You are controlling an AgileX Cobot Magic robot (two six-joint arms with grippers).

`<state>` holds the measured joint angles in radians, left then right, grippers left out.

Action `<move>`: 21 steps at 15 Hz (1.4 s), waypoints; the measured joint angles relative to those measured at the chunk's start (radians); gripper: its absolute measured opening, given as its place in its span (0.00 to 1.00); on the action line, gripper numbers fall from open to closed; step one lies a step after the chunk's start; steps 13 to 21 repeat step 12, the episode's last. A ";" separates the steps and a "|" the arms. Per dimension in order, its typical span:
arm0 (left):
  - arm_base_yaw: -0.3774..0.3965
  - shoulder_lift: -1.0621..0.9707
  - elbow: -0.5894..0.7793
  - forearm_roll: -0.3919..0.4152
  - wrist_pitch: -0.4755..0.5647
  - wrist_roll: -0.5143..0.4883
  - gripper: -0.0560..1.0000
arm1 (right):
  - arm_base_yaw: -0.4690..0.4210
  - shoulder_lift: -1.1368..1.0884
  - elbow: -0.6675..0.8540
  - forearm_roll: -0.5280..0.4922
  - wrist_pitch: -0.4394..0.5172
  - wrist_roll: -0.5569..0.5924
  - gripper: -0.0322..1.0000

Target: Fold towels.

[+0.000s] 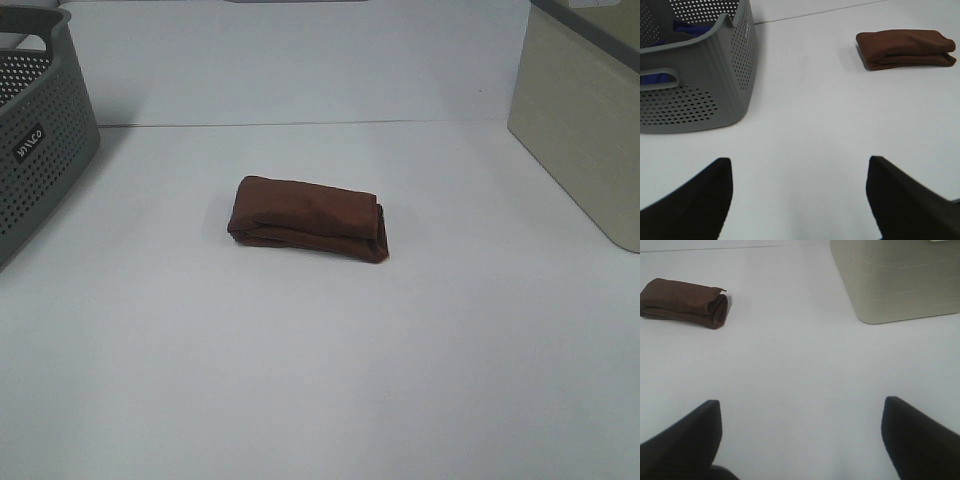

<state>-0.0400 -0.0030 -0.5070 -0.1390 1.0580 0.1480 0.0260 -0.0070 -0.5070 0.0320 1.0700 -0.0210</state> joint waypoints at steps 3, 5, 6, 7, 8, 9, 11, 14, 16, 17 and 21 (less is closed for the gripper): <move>0.000 0.000 0.000 0.000 0.000 0.000 0.73 | 0.000 0.000 0.000 0.000 0.000 0.000 0.82; 0.000 0.000 0.000 0.000 0.000 0.000 0.73 | 0.000 0.000 0.000 0.000 0.000 0.000 0.82; 0.000 0.000 0.000 0.000 0.000 0.000 0.73 | 0.000 0.000 0.000 0.000 0.000 0.000 0.82; 0.000 0.000 0.000 0.000 0.000 0.000 0.73 | 0.000 0.000 0.000 0.000 0.000 0.000 0.82; 0.000 0.000 0.000 0.000 0.000 0.000 0.73 | 0.000 0.000 0.000 0.000 0.000 0.000 0.82; 0.000 0.000 0.000 0.000 0.000 0.000 0.73 | 0.000 0.000 0.000 0.000 0.000 0.000 0.82; 0.000 0.000 0.000 0.000 0.000 0.000 0.73 | 0.000 0.000 0.000 0.000 0.000 0.000 0.82; 0.000 0.000 0.000 0.000 0.000 0.000 0.73 | 0.000 0.000 0.000 0.000 0.000 0.000 0.82; 0.000 0.000 0.000 0.000 0.000 0.000 0.73 | 0.000 0.000 0.000 0.000 0.000 0.000 0.82; 0.000 0.000 0.000 0.000 0.000 0.000 0.73 | 0.000 0.000 0.000 0.000 0.000 0.000 0.82; 0.000 0.000 0.000 0.000 0.000 0.000 0.73 | 0.000 0.000 0.000 0.000 0.000 0.000 0.82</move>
